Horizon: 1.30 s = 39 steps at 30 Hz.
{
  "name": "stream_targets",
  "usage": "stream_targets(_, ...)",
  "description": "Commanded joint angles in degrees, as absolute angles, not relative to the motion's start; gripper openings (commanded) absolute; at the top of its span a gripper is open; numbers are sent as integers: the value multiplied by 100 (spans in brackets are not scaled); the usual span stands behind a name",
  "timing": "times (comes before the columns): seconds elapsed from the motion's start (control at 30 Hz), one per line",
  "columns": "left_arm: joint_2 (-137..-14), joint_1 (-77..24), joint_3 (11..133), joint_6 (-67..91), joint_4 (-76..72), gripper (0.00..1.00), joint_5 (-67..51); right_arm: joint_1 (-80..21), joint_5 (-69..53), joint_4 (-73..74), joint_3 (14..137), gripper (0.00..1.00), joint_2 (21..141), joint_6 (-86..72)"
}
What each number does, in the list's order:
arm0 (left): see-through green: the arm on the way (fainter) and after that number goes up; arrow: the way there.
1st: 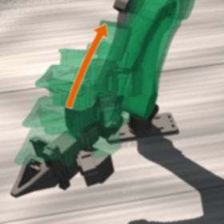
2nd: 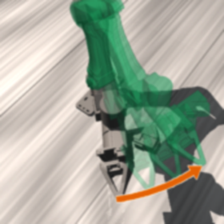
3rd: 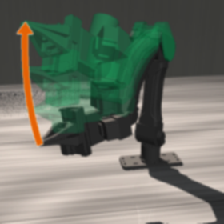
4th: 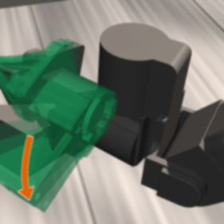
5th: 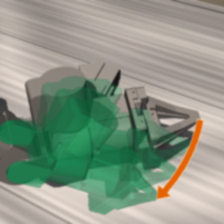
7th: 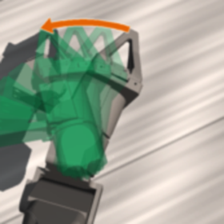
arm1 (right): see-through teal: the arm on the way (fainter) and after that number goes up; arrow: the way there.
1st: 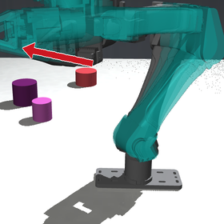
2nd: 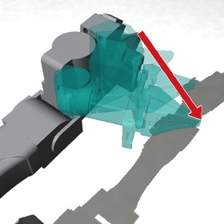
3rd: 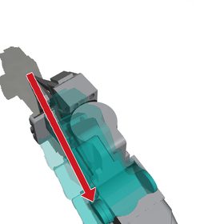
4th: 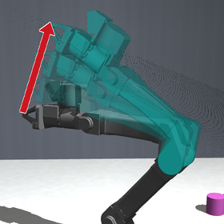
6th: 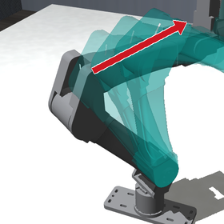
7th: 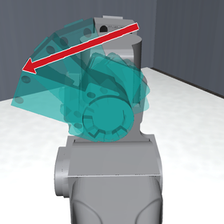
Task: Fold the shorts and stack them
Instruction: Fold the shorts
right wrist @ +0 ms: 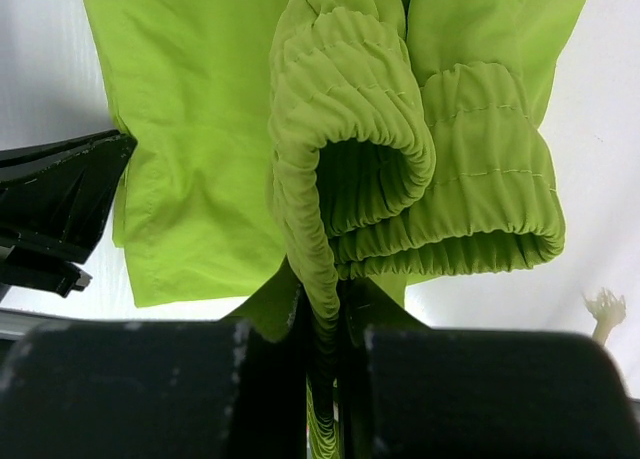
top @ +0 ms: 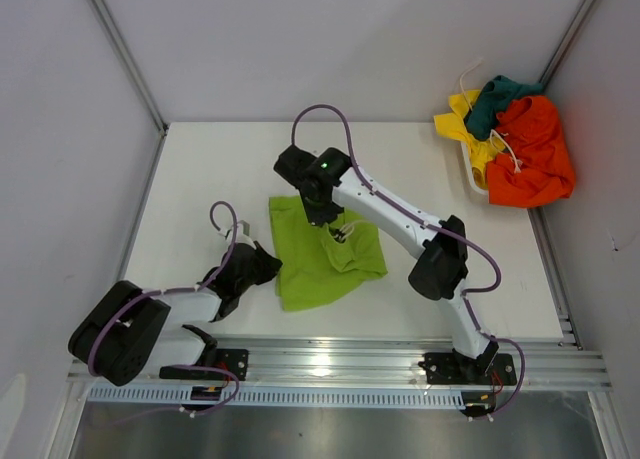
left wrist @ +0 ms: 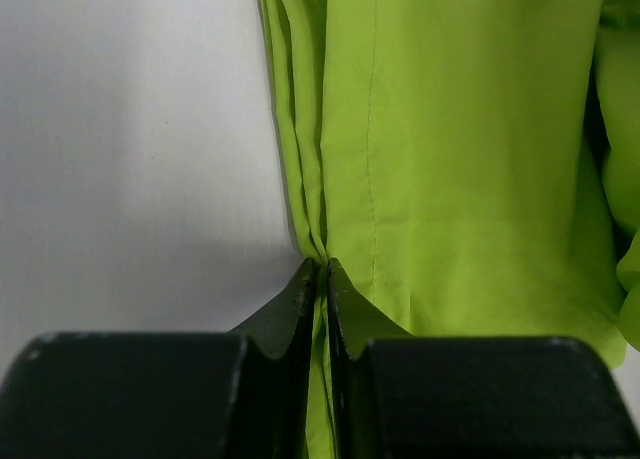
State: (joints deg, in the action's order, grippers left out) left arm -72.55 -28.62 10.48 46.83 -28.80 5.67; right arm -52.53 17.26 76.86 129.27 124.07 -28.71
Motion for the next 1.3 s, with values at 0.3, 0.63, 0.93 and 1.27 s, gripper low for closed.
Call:
stream_targets(0.3,-6917,-2900,1055,4430,-2417,11,773,-4966,1775,8305,13509,0,11857,-2593)
stream_targets(0.63,-6741,-2892,1090,4395,-2250,10,844,-4764,1503,8437,13597,0,11470,-2461)
stream_targets(0.93,-6715,-2892,1090,4386,-2215,10,870,-5045,1362,8254,13509,1,11584,-2531)
stream_targets(1.27,-6504,-2892,1002,4386,-2118,10,879,-5273,1221,7576,12955,1,12233,-2716)
